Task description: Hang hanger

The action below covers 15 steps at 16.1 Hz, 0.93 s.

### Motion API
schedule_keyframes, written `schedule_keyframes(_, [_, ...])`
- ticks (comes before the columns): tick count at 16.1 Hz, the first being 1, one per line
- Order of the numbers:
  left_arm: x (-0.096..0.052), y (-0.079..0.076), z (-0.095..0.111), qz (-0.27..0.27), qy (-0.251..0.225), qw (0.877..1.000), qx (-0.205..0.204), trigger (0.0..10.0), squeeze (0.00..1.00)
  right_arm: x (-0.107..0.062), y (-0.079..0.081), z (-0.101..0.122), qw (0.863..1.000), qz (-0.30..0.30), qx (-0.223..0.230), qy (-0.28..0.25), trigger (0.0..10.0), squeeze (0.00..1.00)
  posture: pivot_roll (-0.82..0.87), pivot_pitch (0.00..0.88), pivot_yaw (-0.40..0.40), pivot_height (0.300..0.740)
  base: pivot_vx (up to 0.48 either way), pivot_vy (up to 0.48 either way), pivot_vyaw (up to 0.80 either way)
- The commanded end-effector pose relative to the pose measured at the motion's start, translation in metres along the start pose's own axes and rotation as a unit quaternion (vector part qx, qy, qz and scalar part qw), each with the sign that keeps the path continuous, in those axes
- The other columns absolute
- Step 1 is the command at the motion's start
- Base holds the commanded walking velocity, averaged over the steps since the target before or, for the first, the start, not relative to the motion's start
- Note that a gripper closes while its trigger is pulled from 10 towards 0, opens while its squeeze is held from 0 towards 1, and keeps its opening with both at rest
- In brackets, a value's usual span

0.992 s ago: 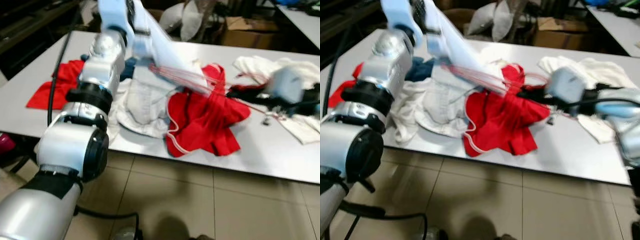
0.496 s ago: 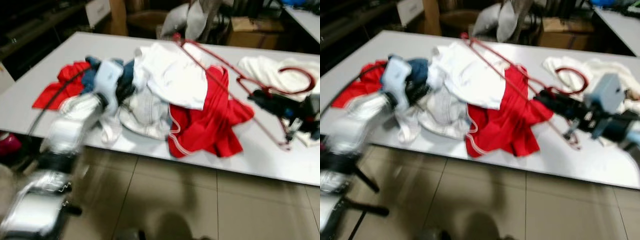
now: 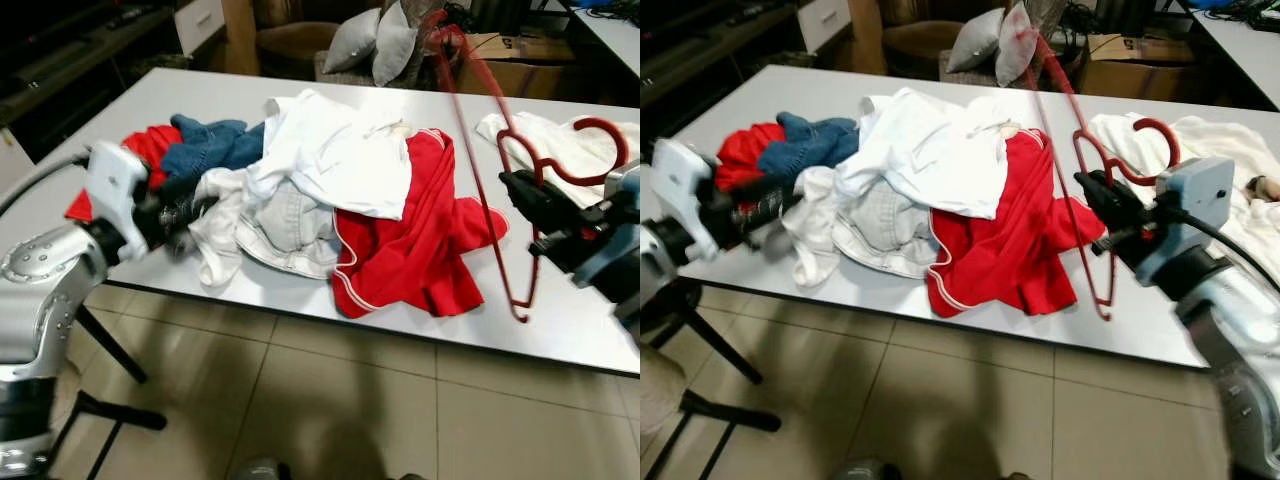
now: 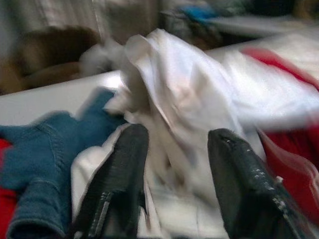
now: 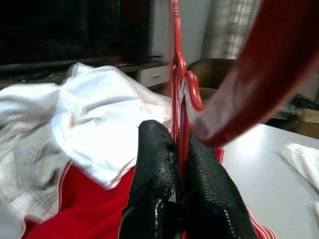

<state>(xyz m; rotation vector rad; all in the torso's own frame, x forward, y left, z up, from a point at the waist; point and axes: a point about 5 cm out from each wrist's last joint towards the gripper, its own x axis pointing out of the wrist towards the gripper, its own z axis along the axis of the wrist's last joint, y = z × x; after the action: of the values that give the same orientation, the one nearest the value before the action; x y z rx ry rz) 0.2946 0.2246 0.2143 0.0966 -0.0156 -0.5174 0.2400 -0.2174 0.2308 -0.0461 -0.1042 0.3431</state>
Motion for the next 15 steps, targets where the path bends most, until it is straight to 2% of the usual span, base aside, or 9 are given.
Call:
schedule_keyframes(1, [0.005,-0.005,0.012,0.047,-0.042,0.998,-0.014,10.0,0.91,0.002,0.007,0.004,0.999,-0.034,0.019,-0.026,10.0,0.0,0.01,0.037,0.045,0.74,0.0,0.0,0.0])
schedule_keyframes(2, [0.01,-0.012,0.014,0.072,-0.075,0.994,-0.04,10.0,0.78,0.003,0.011,0.003,0.997,-0.066,0.031,-0.039,10.0,0.0,0.0,0.03,0.06,0.74,0.0,0.0,0.0])
schedule_keyframes(3, [0.017,-0.022,0.01,0.081,-0.071,0.993,-0.052,10.0,0.13,0.001,0.018,-0.005,0.996,-0.072,0.039,-0.019,10.0,0.0,-0.01,0.024,0.064,0.74,0.0,0.0,0.0])
schedule_keyframes(4, [0.027,-0.033,0.001,0.102,-0.054,0.993,-0.025,10.0,0.0,-0.001,0.026,-0.014,0.993,-0.109,0.042,-0.004,10.0,0.0,-0.01,0.031,0.052,0.74,0.0,0.0,0.0])
schedule_keyframes(5, [0.031,-0.043,-0.007,0.107,-0.045,0.993,-0.024,10.0,0.0,-0.004,0.034,-0.015,0.991,-0.12,0.055,-0.005,10.0,0.0,-0.01,0.047,0.047,0.74,0.0,0.0,0.0])
schedule_keyframes(6, [0.032,-0.05,-0.013,0.109,-0.037,0.993,-0.028,10.0,0.0,-0.005,0.041,-0.017,0.992,-0.116,0.04,0.003,10.0,0.0,0.0,0.054,0.033,0.74,0.0,-0.326,0.0])
schedule_keyframes(9, [0.035,-0.073,-0.01,0.105,-0.041,0.993,-0.022,10.0,0.0,-0.006,0.052,-0.026,0.99,-0.134,0.023,0.026,10.0,0.0,0.01,0.074,0.001,0.74,0.0,-0.451,0.0])
schedule_keyframes(12, [0.032,-0.085,-0.021,0.098,-0.026,0.995,-0.014,10.0,0.0,-0.013,0.05,-0.039,0.978,-0.201,0.042,0.044,10.0,0.0,0.01,0.067,0.013,0.74,0.0,-0.48,0.0])
schedule_keyframes(15, [0.032,-0.086,-0.028,0.111,-0.014,0.993,-0.023,10.0,0.0,-0.018,0.059,-0.046,0.978,-0.197,0.035,0.061,10.0,0.0,-0.02,0.07,0.035,0.74,0.0,-0.477,0.0])
